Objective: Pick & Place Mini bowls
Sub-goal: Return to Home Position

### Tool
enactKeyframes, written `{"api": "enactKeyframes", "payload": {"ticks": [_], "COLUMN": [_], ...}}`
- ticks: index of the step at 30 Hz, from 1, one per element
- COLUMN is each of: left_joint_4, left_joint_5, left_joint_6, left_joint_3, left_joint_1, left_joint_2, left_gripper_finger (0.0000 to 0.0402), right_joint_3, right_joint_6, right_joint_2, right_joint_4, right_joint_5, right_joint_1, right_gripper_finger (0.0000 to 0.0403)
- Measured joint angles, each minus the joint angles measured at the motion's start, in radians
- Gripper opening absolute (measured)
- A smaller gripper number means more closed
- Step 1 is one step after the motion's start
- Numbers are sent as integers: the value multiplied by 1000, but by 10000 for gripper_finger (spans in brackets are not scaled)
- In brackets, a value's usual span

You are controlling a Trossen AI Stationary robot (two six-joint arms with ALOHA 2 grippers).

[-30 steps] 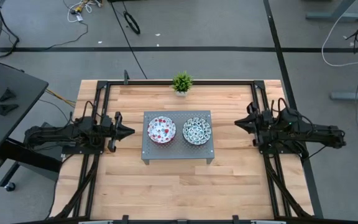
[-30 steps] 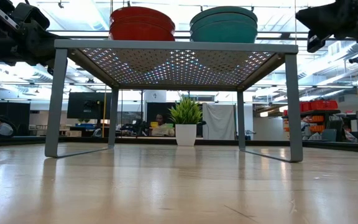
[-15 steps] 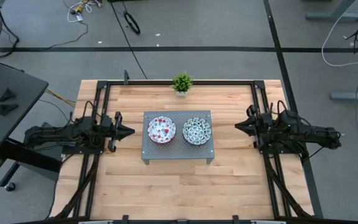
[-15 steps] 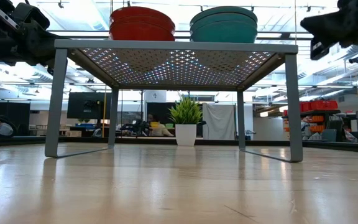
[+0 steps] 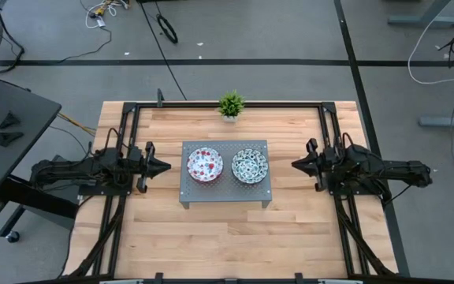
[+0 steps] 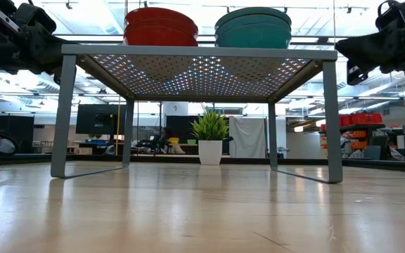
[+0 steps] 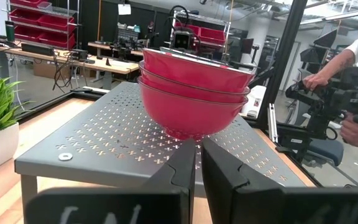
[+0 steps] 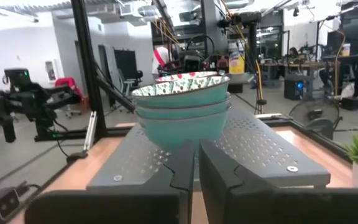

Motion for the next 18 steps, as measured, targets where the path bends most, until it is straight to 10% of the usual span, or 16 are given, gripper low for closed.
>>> {"api": "enactKeyframes", "payload": {"ticks": [18], "left_joint_4": [0], "left_joint_5": [0], "left_joint_6": [1], "left_joint_3": [0], "left_joint_1": [0], "left_joint_2": [0], "left_gripper_finger": [32], "right_joint_3": [0], "right_joint_6": [-58], "right_joint_2": [5], "right_joint_4": [-96], "right_joint_5": [112], "right_joint_1": [-1], "right_gripper_finger": [29]}}
